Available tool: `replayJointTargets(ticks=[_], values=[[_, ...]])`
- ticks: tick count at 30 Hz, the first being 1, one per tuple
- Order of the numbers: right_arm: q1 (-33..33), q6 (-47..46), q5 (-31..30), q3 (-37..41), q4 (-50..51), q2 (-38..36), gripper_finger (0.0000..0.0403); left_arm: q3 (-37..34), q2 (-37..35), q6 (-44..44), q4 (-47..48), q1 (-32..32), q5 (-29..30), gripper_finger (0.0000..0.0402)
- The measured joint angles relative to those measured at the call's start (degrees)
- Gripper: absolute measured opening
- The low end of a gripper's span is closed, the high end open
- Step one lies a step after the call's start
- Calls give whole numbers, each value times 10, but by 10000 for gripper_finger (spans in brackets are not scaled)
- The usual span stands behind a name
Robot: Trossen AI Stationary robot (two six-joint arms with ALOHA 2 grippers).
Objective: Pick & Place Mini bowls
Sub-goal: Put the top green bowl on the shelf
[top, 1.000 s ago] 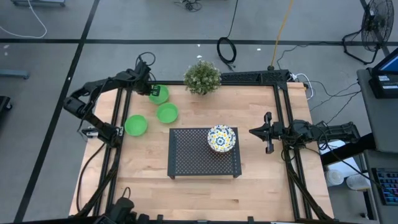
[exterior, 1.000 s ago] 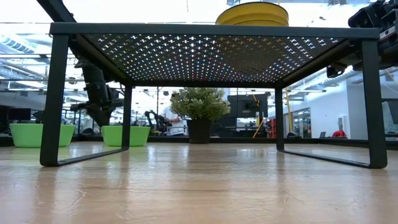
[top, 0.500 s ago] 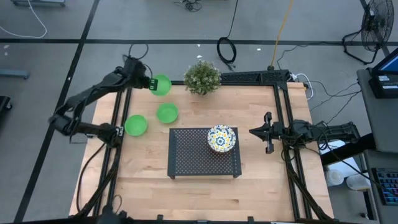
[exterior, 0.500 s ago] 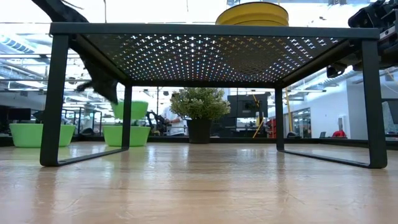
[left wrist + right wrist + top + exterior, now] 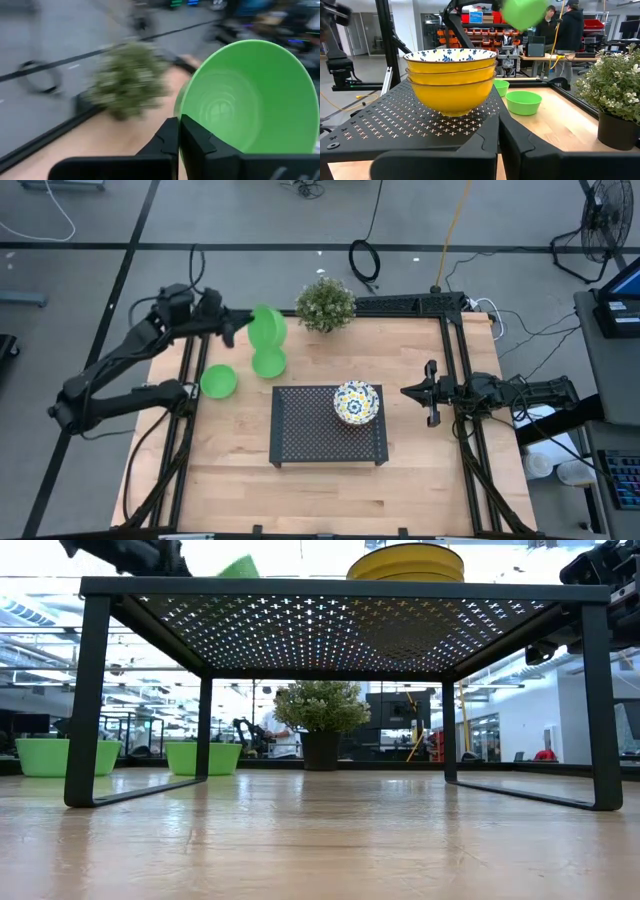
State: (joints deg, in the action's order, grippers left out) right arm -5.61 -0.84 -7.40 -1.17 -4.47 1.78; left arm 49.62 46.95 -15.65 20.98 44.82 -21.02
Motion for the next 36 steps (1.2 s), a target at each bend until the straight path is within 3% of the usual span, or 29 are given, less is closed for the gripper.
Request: replayJointTargets(ticks=[4, 9, 18, 21, 28, 32, 36], values=[[0, 0, 0, 0, 0, 0, 0, 0, -31, -2, -22, -72, -41, 12], [0, 0, 0, 0, 0, 0, 0, 0, -35, 0, -45, -175, -49, 5], [0, 0, 0, 0, 0, 0, 0, 23, 30, 3, -117, -351, -42, 6], [0, 0, 0, 0, 0, 0, 0, 81, 71, 41, -58, -398, -4, 7], [0, 0, 0, 0, 0, 0, 0, 276, 213, 77, 218, -458, 204, 8], [0, 0, 0, 0, 0, 0, 0, 337, 292, 83, 301, -461, 226, 5], [0, 0, 0, 0, 0, 0, 0, 350, 343, 110, 329, -461, 226, 8]])
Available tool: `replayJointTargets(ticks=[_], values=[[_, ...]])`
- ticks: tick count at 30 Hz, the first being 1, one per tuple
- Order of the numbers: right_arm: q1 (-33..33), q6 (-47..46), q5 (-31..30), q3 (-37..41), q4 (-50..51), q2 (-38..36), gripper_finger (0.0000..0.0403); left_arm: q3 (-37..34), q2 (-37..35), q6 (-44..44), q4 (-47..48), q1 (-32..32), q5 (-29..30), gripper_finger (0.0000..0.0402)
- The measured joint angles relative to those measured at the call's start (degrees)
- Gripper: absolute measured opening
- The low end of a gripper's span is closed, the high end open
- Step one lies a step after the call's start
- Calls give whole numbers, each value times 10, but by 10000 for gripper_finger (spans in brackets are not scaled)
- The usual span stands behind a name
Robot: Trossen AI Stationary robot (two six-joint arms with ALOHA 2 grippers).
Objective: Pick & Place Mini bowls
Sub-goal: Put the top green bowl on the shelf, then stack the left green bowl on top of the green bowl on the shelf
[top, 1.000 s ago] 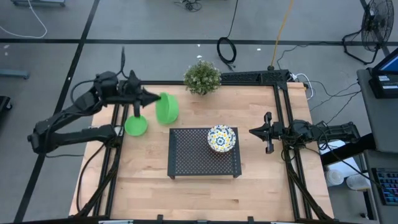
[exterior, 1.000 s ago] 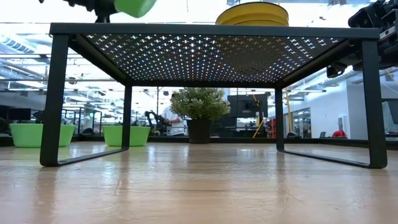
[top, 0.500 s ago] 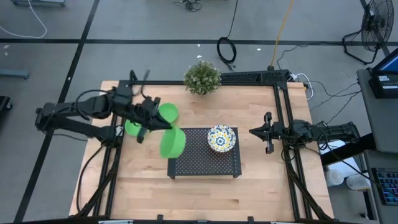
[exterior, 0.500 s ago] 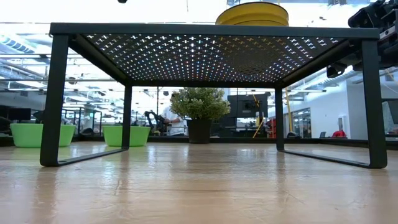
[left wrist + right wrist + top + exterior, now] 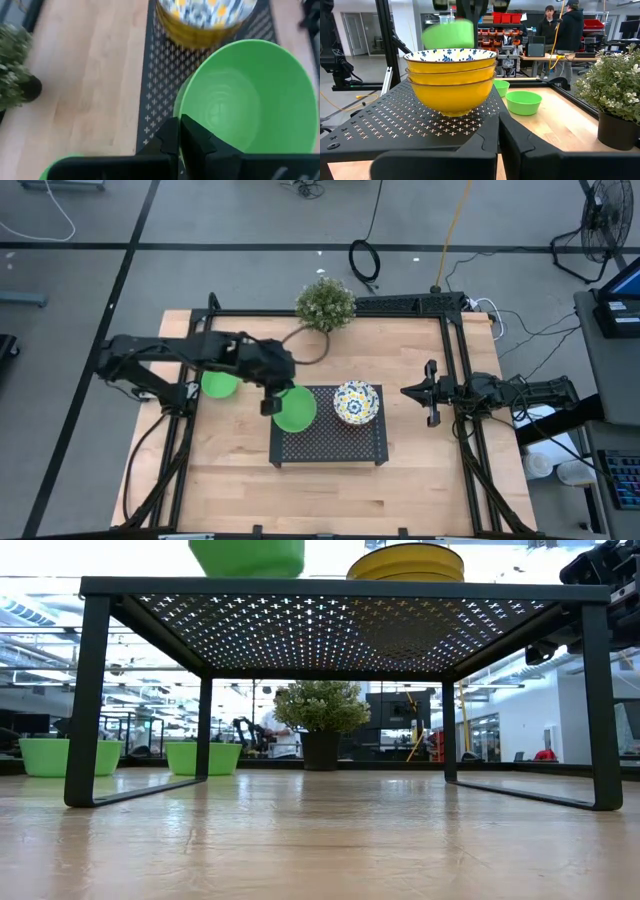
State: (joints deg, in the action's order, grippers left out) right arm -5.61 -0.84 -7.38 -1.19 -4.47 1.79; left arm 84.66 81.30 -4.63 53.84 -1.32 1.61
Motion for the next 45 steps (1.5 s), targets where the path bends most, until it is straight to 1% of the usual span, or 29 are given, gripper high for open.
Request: replayJointTargets(ticks=[3, 8, 10, 13, 17, 22, 24, 30, 34, 39, 45], values=[[0, 0, 0, 0, 0, 0, 0, 0, 26, 14, 8, 1, 0, 4], [0, 0, 0, 0, 0, 0, 0, 0, 53, 15, 28, 1, 0, 12], [0, 0, 0, 0, 0, 0, 0, 0, 63, 15, 35, 1, -2, 7], [0, 0, 0, 0, 0, 0, 0, 0, 73, 13, 33, 1, -18, 6], [0, 0, 0, 0, 0, 0, 0, 0, 84, 14, 30, 1, -18, 15], [0, 0, 0, 0, 0, 0, 0, 0, 95, 14, 28, 1, -17, 5], [0, 0, 0, 0, -1, 0, 0, 0, 95, 14, 25, 1, -16, 15], [0, 0, 0, 0, -4, 0, 0, 0, 89, 14, -2, 1, -15, 70], [0, 0, 0, 0, -5, 0, 0, 0, 90, 14, -5, 1, -15, 96], [0, 0, 0, 0, -5, 0, 0, 0, 89, 15, -4, 3, -15, 120], [0, 0, 0, 0, -5, 0, 0, 0, 80, 15, -5, 3, -15, 133]])
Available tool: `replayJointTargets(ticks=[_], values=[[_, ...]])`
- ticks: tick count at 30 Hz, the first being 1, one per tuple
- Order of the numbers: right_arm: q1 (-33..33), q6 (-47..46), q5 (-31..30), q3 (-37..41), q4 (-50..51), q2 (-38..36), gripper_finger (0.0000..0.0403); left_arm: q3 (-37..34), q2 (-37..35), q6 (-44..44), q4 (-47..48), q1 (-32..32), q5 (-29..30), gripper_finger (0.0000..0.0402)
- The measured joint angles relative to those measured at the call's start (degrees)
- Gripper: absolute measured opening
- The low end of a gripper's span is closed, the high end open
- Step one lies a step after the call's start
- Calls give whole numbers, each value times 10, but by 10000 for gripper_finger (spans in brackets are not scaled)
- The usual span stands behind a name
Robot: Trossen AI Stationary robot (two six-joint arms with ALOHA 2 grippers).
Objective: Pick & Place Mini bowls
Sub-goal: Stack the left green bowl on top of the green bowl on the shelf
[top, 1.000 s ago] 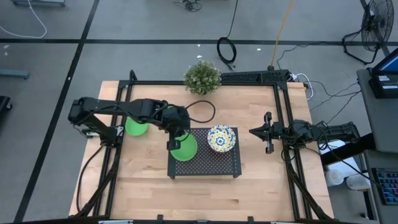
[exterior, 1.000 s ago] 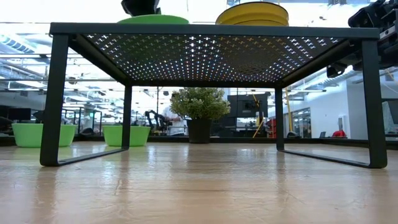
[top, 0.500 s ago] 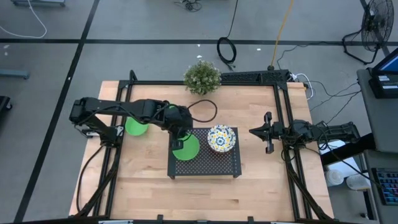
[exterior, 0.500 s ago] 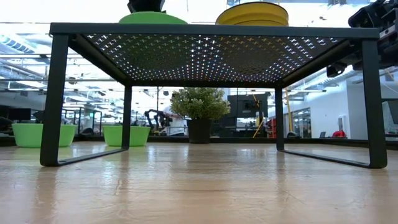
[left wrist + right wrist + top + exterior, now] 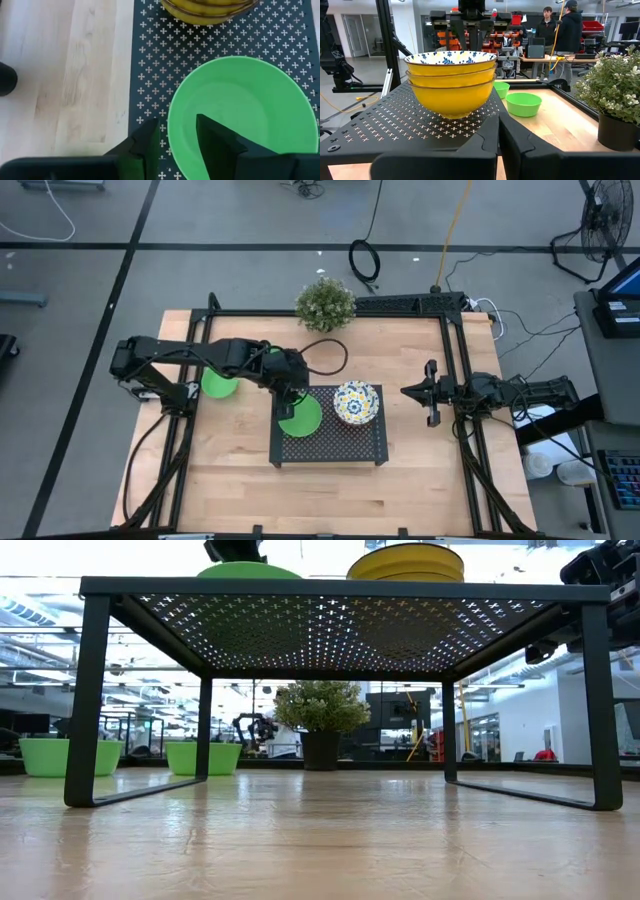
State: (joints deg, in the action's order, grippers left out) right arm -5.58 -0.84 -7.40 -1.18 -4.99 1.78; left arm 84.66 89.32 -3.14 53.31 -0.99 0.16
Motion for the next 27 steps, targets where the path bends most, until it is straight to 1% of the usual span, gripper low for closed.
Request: replayJointTargets(ticks=[5, 10, 16, 24, 27], values=[[0, 0, 0, 0, -3, 0, 0, 0, -4, 1, 1, 0, 0, 133], [0, 0, 0, 0, -4, 0, 0, -1, -27, 34, 9, 0, 4, 134], [0, 0, 0, 0, -5, 0, 0, 0, -95, 26, 11, 0, 31, 133], [0, 0, 0, 0, -5, 0, 0, -2, -194, 22, 10, -3, 34, 134], [0, 0, 0, 0, -4, 0, 0, -2, -224, 22, 17, -3, 45, 134]])
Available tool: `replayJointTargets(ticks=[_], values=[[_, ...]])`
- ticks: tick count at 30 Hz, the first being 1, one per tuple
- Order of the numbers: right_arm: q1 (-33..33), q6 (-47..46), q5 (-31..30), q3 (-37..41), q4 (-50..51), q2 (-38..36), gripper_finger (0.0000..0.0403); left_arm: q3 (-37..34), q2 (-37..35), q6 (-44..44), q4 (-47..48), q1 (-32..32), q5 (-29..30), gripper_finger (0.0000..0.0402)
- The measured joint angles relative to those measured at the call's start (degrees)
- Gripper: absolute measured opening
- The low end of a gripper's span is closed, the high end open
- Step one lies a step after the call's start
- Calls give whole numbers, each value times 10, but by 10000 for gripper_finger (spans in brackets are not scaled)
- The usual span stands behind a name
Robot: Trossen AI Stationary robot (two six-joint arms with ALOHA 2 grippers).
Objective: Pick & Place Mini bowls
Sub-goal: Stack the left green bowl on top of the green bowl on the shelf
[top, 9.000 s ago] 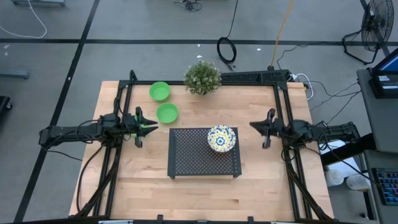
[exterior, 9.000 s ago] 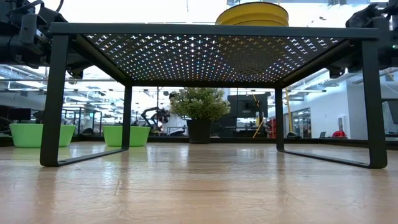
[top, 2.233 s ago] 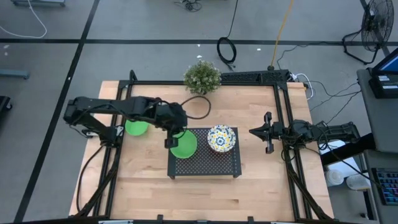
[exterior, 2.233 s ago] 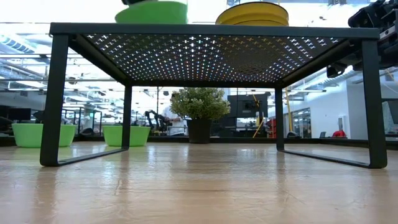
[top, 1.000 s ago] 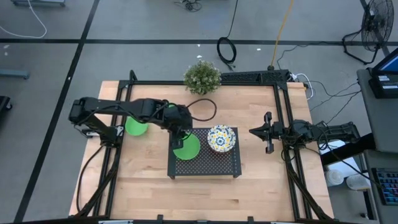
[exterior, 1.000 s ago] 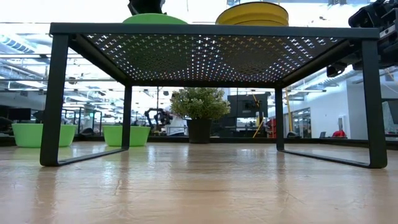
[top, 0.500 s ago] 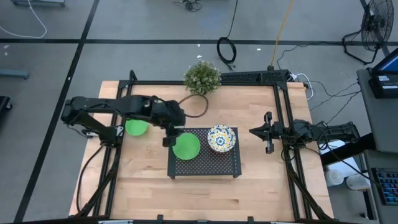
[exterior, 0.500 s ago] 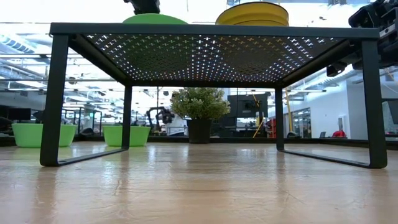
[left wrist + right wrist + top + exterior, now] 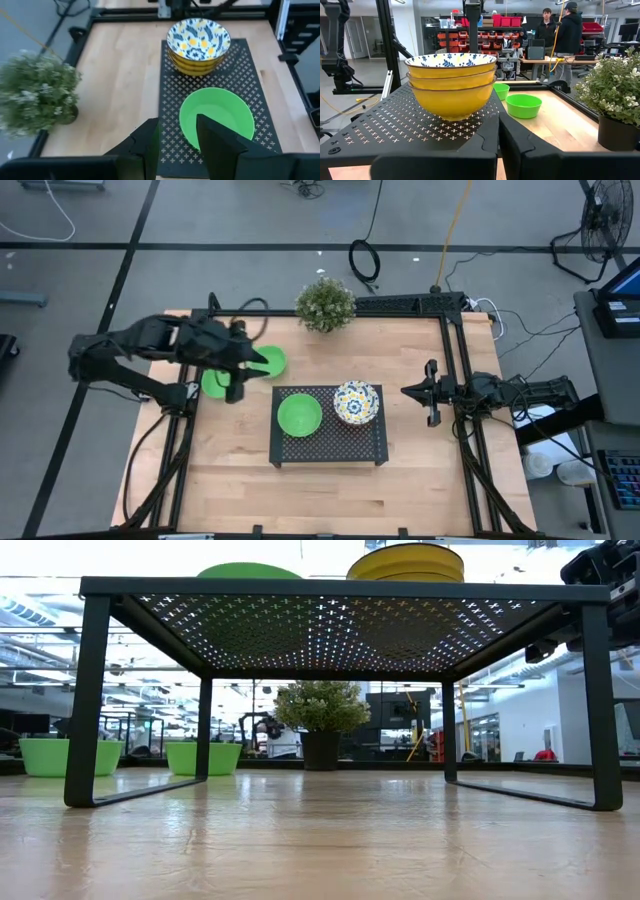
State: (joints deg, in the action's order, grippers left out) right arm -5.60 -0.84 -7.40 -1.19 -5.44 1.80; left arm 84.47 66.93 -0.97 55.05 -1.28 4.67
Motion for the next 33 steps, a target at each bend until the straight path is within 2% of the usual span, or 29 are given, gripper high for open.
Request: replayJointTargets(ticks=[10, 17, 25, 33], values=[[0, 0, 0, 0, 0, 0, 0, 0, -53, -65, 83, 0, 109, 134], [0, 0, 0, 0, 0, 0, 0, -15, -54, -100, 115, 0, 124, 134], [0, 0, 0, 0, 1, 0, 0, -151, -110, -219, 111, 0, 182, 134], [0, 0, 0, 0, 1, 0, 0, -320, -162, -372, 115, 0, 179, 134]])
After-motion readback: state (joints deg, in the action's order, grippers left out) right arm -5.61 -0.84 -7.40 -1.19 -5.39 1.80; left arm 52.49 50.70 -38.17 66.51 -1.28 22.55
